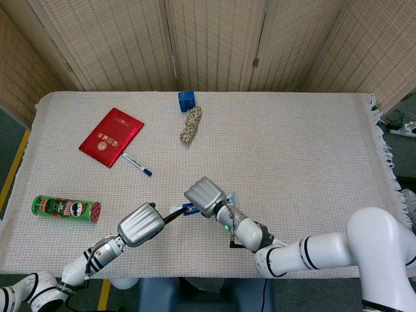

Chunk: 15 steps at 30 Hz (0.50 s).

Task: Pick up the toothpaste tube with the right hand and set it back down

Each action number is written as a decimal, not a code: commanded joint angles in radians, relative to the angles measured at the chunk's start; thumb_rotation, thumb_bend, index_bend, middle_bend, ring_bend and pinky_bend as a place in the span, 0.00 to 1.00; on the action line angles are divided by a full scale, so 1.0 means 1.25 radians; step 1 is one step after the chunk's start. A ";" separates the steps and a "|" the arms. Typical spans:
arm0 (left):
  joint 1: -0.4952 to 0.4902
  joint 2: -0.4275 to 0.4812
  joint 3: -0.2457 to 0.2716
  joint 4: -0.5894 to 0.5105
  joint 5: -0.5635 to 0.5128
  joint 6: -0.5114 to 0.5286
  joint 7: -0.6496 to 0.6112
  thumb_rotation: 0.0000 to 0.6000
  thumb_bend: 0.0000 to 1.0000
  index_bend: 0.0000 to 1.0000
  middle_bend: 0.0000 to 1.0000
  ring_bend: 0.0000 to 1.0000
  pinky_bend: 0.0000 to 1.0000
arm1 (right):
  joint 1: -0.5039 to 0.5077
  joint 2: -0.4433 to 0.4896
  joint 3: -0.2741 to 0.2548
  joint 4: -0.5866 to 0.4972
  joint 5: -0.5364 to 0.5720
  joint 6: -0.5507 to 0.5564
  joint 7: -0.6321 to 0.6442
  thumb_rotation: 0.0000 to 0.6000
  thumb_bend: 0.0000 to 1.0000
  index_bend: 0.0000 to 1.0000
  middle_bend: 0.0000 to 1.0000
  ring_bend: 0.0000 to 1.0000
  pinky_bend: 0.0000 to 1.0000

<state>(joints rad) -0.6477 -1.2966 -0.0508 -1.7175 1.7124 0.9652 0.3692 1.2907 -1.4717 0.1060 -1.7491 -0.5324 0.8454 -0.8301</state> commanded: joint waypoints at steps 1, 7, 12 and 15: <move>-0.005 -0.008 -0.001 -0.004 -0.025 -0.014 0.022 1.00 0.67 0.07 0.88 0.86 0.69 | 0.003 0.001 -0.004 0.002 -0.001 0.002 0.007 1.00 0.81 0.65 0.56 0.67 0.66; -0.001 -0.008 0.005 -0.005 -0.045 -0.006 0.042 1.00 0.67 0.08 0.88 0.85 0.69 | 0.005 0.008 -0.015 0.002 -0.009 0.004 0.024 1.00 0.81 0.65 0.56 0.67 0.66; 0.005 0.002 0.016 -0.001 -0.053 0.003 0.044 1.00 0.67 0.09 0.88 0.85 0.69 | 0.003 0.017 -0.021 -0.005 -0.019 0.007 0.041 1.00 0.81 0.65 0.56 0.67 0.66; 0.007 0.007 0.022 0.001 -0.063 0.001 0.047 1.00 0.67 0.09 0.88 0.85 0.69 | 0.003 0.019 -0.022 -0.007 -0.026 0.007 0.050 1.00 0.81 0.65 0.57 0.67 0.66</move>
<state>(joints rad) -0.6393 -1.2894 -0.0251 -1.7172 1.6362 0.9680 0.4264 1.2947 -1.4487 0.0788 -1.7567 -0.5624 0.8541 -0.7695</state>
